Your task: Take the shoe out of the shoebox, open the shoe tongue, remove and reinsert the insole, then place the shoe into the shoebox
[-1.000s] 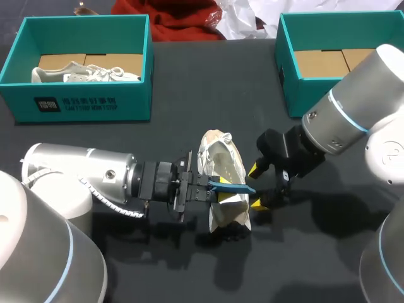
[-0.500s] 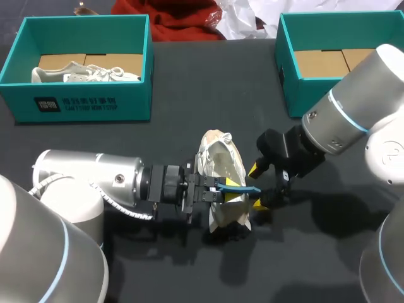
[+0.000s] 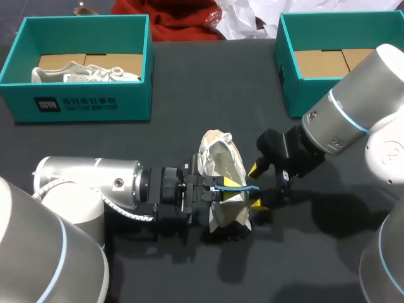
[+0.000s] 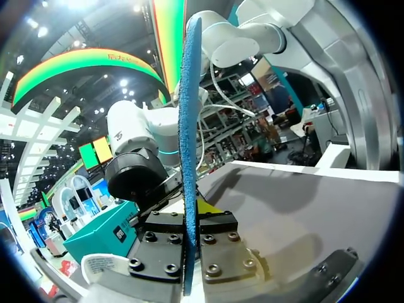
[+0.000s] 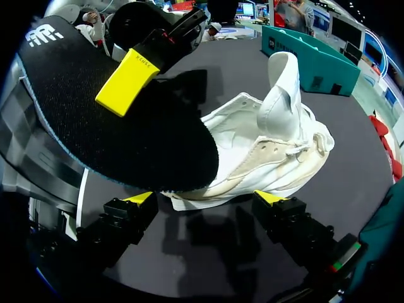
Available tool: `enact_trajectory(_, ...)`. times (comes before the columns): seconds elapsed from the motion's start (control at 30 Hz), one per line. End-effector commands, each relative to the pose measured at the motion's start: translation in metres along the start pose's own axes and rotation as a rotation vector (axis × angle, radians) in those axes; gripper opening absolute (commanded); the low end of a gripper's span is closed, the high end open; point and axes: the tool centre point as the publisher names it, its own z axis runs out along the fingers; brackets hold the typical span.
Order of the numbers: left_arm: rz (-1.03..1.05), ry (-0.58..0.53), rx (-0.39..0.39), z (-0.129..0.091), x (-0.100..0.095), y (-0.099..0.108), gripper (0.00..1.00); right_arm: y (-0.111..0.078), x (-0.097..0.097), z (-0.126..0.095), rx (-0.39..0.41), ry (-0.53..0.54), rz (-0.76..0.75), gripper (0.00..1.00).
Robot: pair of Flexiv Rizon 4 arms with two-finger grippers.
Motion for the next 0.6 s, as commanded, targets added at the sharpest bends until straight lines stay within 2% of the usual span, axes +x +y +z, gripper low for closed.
enact_trajectory(0.03,0.005,-0.017,0.001,-0.001,0.002,-0.001,0.00,0.000,0.001,0.002,0.001,-0.003,0.000,1.00)
enact_trajectory(0.6,-0.045,-0.091,-0.026,-0.013,0.004,0.021,0.00,0.000,0.001,0.002,0.001,-0.003,0.000,1.00)
